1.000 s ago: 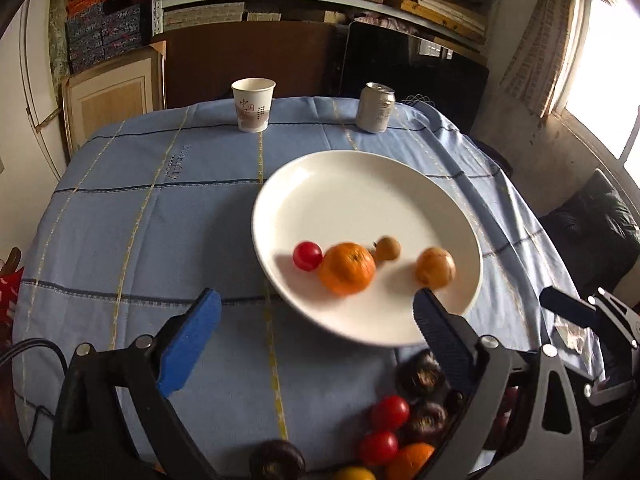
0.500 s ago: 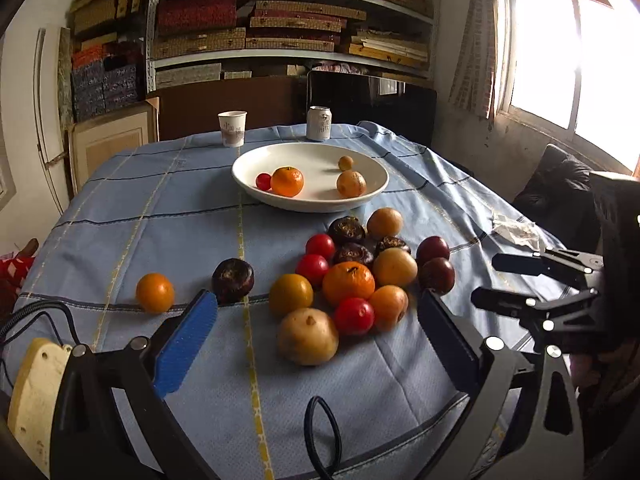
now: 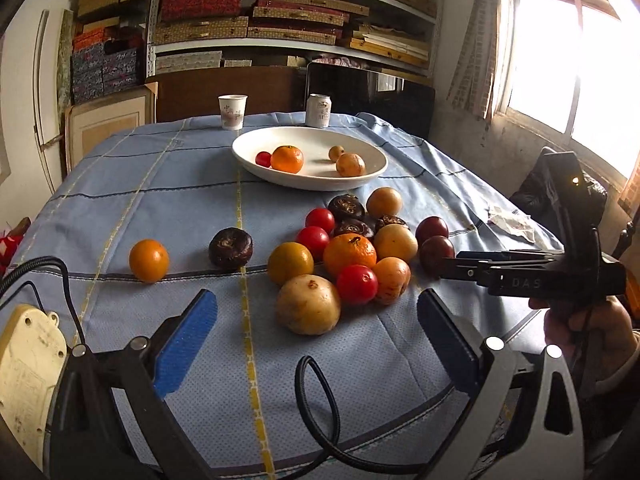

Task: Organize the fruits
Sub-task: 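Reach the right tool to a dark red plum and grasp it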

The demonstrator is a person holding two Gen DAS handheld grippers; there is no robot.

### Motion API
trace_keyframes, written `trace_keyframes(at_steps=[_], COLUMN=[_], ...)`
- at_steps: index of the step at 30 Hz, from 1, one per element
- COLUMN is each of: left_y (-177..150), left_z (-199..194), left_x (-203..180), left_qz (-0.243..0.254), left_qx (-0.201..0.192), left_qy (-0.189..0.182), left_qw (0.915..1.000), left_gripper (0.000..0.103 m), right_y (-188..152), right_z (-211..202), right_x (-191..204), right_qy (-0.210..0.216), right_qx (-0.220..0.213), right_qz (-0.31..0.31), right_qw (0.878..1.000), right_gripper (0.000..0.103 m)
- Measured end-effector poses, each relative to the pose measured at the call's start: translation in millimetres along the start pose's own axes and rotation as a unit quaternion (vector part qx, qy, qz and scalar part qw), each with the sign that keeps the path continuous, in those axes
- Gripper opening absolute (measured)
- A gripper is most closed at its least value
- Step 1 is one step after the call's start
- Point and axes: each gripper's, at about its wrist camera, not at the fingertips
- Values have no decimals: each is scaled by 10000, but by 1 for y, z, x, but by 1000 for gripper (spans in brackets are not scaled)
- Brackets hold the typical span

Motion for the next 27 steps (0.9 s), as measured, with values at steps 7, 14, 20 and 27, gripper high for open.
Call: trace_keyframes(at_steps=[7, 14, 20, 27], left_y=[0, 1, 10, 27], left_z=[0, 4, 0, 15], left_x=[2, 6, 10, 8], left_qz=[-53, -146, -86, 772], left_qx=[-8, 82, 98, 188], left_qy=[-36, -98, -100, 162], left_qw=[10000, 9998, 9999, 9967], left_gripper=[98, 98, 98, 97], right_y=[9, 10, 3, -16], right_z=[7, 12, -10, -43], right_x=[-4, -9, -11, -15], right_qy=[63, 171, 260, 356], right_qx=[28, 77, -139, -308], right_qz=[180, 346, 399, 380], right_qw=[9998, 9992, 9988, 9982], right_gripper=[52, 37, 36, 36])
Point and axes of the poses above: each gripper's, at about its wrist camera, not at the fingertips, and z roughly the way its jaws point, x to its left, y to its top, and after that the axes turned 5 degrees about y, right-handed
